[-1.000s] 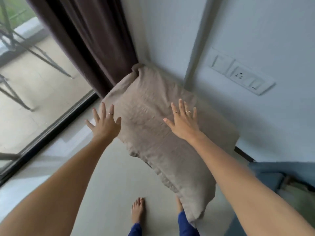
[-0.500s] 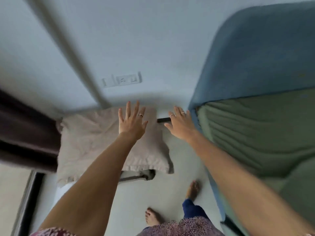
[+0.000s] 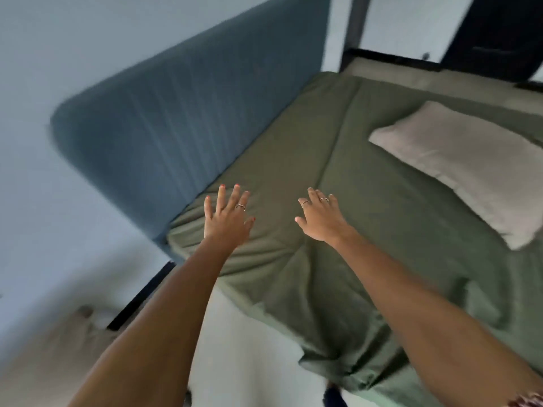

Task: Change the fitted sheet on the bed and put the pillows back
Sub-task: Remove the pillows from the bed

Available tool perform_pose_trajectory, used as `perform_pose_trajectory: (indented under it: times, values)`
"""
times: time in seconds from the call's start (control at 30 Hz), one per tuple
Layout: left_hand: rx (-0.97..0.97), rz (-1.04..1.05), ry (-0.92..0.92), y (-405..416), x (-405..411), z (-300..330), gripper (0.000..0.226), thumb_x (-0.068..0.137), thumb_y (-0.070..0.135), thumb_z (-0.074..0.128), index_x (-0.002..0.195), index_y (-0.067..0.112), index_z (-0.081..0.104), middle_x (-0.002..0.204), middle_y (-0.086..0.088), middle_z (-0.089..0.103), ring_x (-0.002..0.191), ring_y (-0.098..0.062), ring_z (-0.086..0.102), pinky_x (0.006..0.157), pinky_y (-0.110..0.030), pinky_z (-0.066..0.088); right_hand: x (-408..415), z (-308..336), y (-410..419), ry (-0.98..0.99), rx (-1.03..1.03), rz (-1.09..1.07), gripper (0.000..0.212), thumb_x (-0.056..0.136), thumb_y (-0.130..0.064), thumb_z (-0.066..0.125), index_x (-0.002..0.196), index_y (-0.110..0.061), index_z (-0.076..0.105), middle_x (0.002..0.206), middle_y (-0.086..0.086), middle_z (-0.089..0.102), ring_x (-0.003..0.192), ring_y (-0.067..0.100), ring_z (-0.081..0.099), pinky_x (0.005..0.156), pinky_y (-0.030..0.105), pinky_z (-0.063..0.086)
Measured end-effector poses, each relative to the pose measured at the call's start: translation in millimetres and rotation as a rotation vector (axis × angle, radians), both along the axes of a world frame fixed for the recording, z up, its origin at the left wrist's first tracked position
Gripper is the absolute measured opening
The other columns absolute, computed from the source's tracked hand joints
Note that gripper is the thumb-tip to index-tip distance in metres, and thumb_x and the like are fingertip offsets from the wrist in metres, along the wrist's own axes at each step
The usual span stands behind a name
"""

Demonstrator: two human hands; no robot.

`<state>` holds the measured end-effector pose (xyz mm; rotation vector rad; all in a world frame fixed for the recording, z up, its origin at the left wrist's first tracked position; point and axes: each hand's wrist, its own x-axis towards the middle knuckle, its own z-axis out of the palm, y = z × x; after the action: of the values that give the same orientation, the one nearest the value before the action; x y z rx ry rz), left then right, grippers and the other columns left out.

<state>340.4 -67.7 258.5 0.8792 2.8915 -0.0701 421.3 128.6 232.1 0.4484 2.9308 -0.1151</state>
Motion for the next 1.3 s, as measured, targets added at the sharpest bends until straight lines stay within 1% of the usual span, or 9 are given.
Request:
perform_pose_trajectory:
  times: [0.17,0.3,0.43,0.63,0.8,0.97,1.13,1.23,1.3]
  values:
    - [0.020,-0.156,-0.068,166,12,-5,0.064,0.100,0.046,0.035,0.154,0.026,0.006,0.161,0.008,-0.005,0.148,-0.024,-0.014,0.116,-0.052,-0.005,40,-2,151,-0.040,-0.033,-0.216,0.056,0.099,-0.040,0.041,0.147,-0.013,0.031,0.158,0.015,0.013,0.146,0.027,0.013,0.116,0.048,0.011]
    - [0.005,-0.272,-0.093,264,23,-18,0.064,0.100,0.045,0.034,0.154,0.025,0.006,0.162,0.007,-0.005,0.148,-0.023,-0.014,0.117,-0.051,-0.006,70,-12,235,-0.076,-0.061,-0.336,0.056,0.099,-0.040,0.040,0.147,-0.013,0.031,0.158,0.015,0.011,0.147,0.027,0.010,0.117,0.049,0.008]
    - [-0.074,-0.365,-0.115,334,29,-39,0.064,0.101,0.046,0.032,0.154,0.025,0.003,0.161,0.007,-0.008,0.147,-0.023,-0.016,0.116,-0.051,-0.007,95,-29,293,-0.109,-0.085,-0.420,0.055,0.100,-0.039,0.038,0.148,-0.012,0.029,0.159,0.014,0.008,0.147,0.028,0.008,0.116,0.049,0.006]
    - [-0.102,-0.451,-0.147,425,31,-93,0.066,0.102,0.044,0.031,0.154,0.024,-0.003,0.161,0.009,-0.012,0.147,-0.022,-0.016,0.116,-0.050,-0.008,127,-79,374,-0.130,-0.101,-0.577,0.053,0.101,-0.034,0.039,0.147,-0.012,0.028,0.159,0.015,0.006,0.147,0.029,0.006,0.117,0.049,0.006]
    - [-0.081,-0.566,-0.083,506,17,-165,0.071,0.100,0.044,0.035,0.153,0.026,-0.009,0.160,0.009,-0.015,0.148,-0.022,-0.014,0.117,-0.051,-0.005,145,-148,459,-0.190,0.054,-0.633,0.056,0.098,-0.025,0.039,0.149,-0.012,0.021,0.158,0.017,0.003,0.147,0.032,0.005,0.116,0.052,0.004]
    - [-0.021,-0.659,-0.100,594,6,-241,0.094,0.089,0.061,0.048,0.149,0.034,-0.018,0.157,0.012,-0.026,0.146,-0.022,-0.020,0.114,-0.054,-0.011,141,-220,537,-0.179,0.198,-0.693,0.070,0.096,-0.034,0.046,0.151,-0.011,0.009,0.159,0.018,-0.001,0.147,0.036,0.002,0.116,0.053,0.001]
    - [-0.105,-0.807,-0.032,649,5,-314,0.106,0.080,0.071,0.052,0.150,0.034,-0.018,0.156,0.008,-0.029,0.146,-0.024,-0.019,0.115,-0.055,-0.006,132,-274,595,-0.176,0.267,-0.727,0.084,0.096,-0.044,0.048,0.152,-0.011,-0.005,0.158,0.019,-0.010,0.146,0.039,-0.002,0.117,0.054,0.004]
    - [-0.138,-0.786,-0.089,677,2,-348,0.117,0.071,0.077,0.056,0.148,0.036,-0.022,0.156,0.009,-0.029,0.146,-0.023,-0.020,0.115,-0.055,-0.007,125,-288,628,-0.074,0.296,-0.787,0.106,0.086,-0.056,0.056,0.150,-0.016,-0.019,0.157,0.020,-0.016,0.145,0.041,-0.004,0.113,0.062,0.006]
    - [-0.186,-0.763,-0.166,688,0,-366,0.120,0.068,0.077,0.060,0.148,0.037,-0.021,0.157,0.010,-0.026,0.147,-0.022,-0.017,0.115,-0.057,-0.003,121,-294,645,-0.019,0.319,-0.824,0.118,0.077,-0.062,0.063,0.148,-0.022,-0.023,0.157,0.019,-0.017,0.145,0.043,-0.003,0.107,0.070,0.008]
